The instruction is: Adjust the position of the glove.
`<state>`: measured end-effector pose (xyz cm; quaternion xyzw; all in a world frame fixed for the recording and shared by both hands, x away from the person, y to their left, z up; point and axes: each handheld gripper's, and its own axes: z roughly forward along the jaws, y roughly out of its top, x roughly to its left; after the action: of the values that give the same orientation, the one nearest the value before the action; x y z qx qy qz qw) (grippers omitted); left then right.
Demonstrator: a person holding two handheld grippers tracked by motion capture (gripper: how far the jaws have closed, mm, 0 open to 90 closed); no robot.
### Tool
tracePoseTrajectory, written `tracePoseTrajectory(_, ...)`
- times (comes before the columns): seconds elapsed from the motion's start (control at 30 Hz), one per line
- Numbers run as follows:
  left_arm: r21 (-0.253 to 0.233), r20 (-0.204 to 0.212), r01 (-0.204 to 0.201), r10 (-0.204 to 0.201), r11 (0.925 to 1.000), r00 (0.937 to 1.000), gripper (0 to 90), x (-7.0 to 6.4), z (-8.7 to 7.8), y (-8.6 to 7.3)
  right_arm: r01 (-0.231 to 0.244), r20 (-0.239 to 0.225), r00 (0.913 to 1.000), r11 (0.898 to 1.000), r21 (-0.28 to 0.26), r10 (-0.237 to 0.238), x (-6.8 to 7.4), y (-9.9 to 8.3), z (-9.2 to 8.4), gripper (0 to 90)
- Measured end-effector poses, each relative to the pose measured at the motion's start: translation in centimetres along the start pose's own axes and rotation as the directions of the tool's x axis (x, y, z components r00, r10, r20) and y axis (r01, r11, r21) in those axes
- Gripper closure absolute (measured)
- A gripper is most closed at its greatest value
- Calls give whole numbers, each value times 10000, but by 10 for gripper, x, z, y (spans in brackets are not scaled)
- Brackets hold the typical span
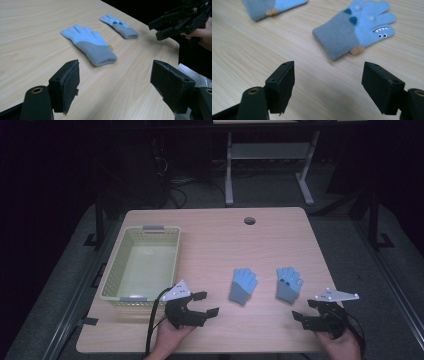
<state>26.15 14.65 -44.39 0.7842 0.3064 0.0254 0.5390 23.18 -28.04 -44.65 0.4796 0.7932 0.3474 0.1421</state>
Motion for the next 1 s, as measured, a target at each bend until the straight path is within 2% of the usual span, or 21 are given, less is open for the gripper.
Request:
tracePoseTrajectory(0.2,56,14,-49,49,10000,10000,230,0,1,0,3,-94,10000,10000,50,-2,-2,3,2,250)
tracePoseTrajectory(0.43,74,16,-25,25,10000,10000,230,0,0,-2,-68,-187,9998,9998,-187,65,-5,11,1,219)
tracePoseTrajectory(0.63,-11,-78,17,-17,10000,10000,230,1,-4,-3,66,-335,9994,10000,23,-65,-8,29,5,204)
tracePoseTrajectory(0.87,-57,-87,-7,6,10000,10000,229,1,-5,-2,454,-219,9987,9990,57,-452,-9,47,5,215)
tracePoseTrajectory(1.0,-77,-68,-6,5,10000,10000,229,1,-4,-2,383,-226,9990,9992,119,-380,-11,56,3,219)
